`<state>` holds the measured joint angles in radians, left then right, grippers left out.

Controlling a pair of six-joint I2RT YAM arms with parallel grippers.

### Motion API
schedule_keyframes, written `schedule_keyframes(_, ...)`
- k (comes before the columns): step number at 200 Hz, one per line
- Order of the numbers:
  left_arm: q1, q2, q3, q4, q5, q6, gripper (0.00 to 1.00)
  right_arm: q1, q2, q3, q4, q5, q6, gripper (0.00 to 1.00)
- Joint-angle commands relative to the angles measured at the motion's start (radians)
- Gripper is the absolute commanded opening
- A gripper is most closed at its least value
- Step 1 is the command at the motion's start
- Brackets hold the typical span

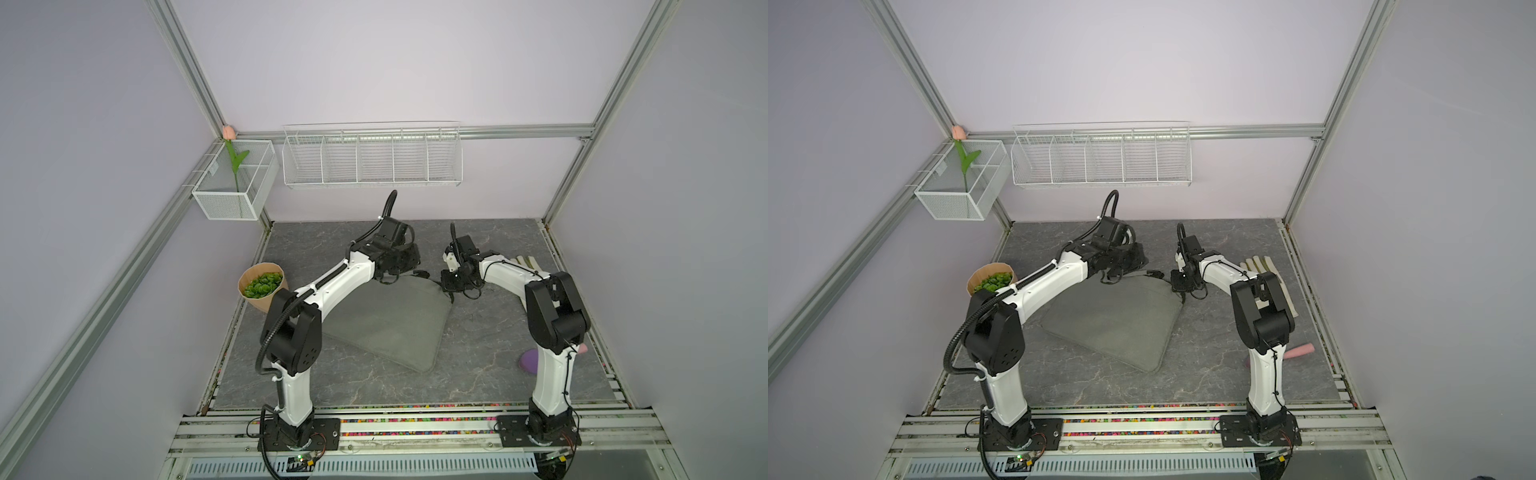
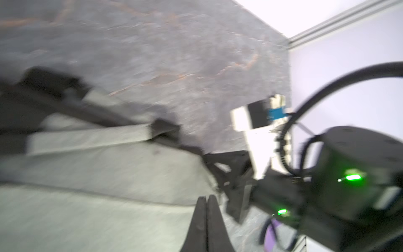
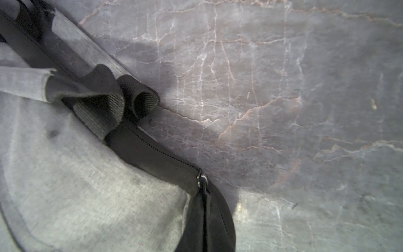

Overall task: Put the mouse into the laptop bag
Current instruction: Zip the zipper on the zippered laptop bag.

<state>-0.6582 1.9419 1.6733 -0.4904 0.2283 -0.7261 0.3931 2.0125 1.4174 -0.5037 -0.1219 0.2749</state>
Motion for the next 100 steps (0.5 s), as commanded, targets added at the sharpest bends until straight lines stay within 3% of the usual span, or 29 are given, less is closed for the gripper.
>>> schedule_keyframes(1,-0.015,0.149,0.072,-0.106,-0.002,0.006,0.0,-0.009,-0.03,0.008,0.004,-0.006,-0.017,0.07)
schedule_keyframes(49,-0.027,0.335,0.167,-0.089,0.012,-0.008,0.0,-0.015,-0.048,-0.016,0.015,-0.015,-0.023,0.07)
schedule_keyframes(100,-0.028,0.419,0.166,-0.092,-0.014,-0.007,0.0,-0.053,-0.072,-0.072,0.044,-0.025,-0.007,0.07)
